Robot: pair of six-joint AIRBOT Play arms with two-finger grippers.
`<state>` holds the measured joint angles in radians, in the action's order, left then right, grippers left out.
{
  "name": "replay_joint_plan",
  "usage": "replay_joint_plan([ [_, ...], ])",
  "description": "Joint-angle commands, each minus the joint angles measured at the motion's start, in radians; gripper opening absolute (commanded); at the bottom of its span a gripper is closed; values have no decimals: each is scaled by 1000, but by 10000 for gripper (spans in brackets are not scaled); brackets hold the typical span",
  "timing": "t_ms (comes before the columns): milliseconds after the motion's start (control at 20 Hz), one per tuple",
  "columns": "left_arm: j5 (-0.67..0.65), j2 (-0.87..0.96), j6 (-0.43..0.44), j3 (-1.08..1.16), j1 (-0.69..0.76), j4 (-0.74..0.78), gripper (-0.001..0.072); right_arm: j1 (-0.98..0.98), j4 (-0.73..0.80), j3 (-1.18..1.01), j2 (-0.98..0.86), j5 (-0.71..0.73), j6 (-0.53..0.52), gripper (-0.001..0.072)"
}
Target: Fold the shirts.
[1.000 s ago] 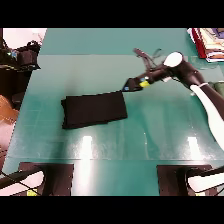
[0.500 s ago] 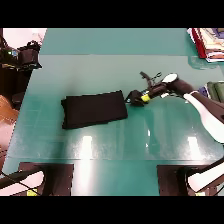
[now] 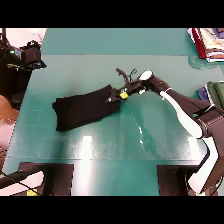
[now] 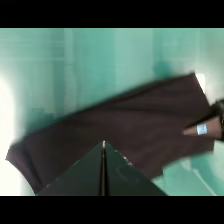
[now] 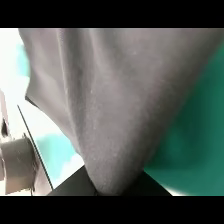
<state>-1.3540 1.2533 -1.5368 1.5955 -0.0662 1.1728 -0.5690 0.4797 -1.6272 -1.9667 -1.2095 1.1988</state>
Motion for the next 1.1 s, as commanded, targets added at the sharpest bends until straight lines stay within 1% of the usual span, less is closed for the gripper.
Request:
replay_joint_plan([
  [0, 0, 0, 0, 0, 63, -26, 24, 77, 1, -76, 41, -2, -12, 18],
  [50, 8, 1, 0, 0, 100, -26, 24, 124, 26, -76, 76, -2, 0, 18],
  [250, 79, 1, 0, 0, 263, -27, 24, 389, 210, -76, 242, -18, 60, 18],
  [400, 149, 1, 0, 0, 356, -27, 25, 623, 254, -76, 344, -31, 62, 18],
  [600, 247, 1, -1, 0, 427, -27, 25, 927, 254, -77, 399, -21, 61, 18],
  [750, 260, 1, -1, 0, 446, -28, 25, 1093, 254, -76, 389, -21, 60, 18],
  [900, 254, 1, -9, -2, 446, -29, 25, 1195, 246, -77, 380, 14, 59, 18],
  [1050, 254, 2, -8, -3, 446, -29, 25, 1236, 220, -109, 381, 17, 56, 18],
])
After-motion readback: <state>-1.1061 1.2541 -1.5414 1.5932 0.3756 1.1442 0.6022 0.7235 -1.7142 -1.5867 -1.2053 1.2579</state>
